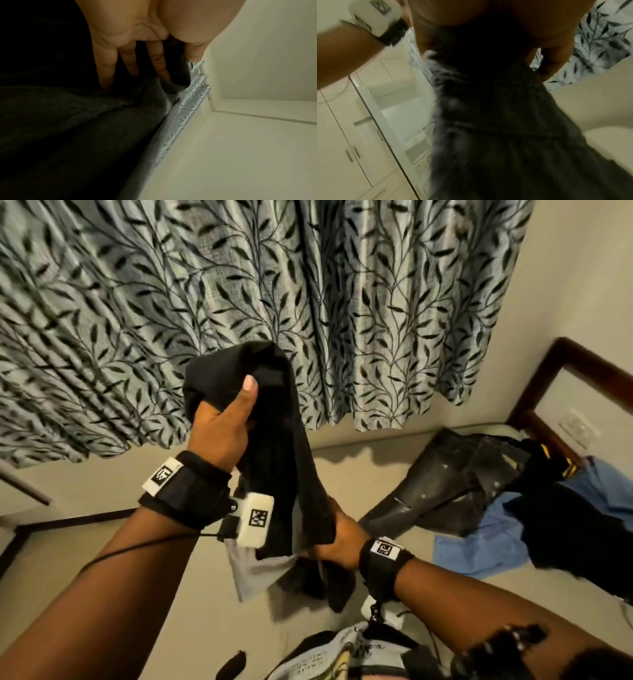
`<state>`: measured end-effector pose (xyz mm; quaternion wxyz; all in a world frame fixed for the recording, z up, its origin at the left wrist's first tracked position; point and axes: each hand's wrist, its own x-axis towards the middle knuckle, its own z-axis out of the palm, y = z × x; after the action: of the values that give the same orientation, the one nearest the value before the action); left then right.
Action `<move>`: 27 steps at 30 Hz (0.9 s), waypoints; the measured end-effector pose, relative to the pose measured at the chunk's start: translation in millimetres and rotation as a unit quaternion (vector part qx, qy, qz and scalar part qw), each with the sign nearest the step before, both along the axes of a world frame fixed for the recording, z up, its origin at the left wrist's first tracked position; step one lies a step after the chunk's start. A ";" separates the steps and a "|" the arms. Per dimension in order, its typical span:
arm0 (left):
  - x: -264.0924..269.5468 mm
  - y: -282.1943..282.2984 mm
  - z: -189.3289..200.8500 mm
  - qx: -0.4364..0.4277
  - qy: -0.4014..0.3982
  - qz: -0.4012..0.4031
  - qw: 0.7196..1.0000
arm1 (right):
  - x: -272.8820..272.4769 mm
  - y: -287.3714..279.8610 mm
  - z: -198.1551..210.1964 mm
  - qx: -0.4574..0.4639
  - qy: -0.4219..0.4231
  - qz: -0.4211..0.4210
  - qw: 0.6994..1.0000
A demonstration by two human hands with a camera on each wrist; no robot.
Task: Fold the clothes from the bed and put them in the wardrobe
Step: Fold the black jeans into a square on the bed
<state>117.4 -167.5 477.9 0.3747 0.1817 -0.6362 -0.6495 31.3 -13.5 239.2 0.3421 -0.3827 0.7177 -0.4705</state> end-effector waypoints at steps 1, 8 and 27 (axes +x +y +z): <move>2.0 -1.9 5.0 -0.003 0.013 0.009 1.000 | -5.6 -0.6 -3.2 0.035 0.028 -0.040 0.998; 36.7 -65.6 -22.2 0.204 0.065 0.218 0.952 | -99.6 -9.2 87.3 0.069 0.193 -0.178 0.962; 3.0 1.3 -57.8 -0.443 -0.087 -0.034 0.891 | -105.9 7.0 176.4 -0.128 0.150 0.072 0.978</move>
<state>120.4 -166.2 420.1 0.3370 0.0306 -0.8940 -0.2938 -74.6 -6.6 415.5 0.2118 -0.5403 0.6649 -0.4701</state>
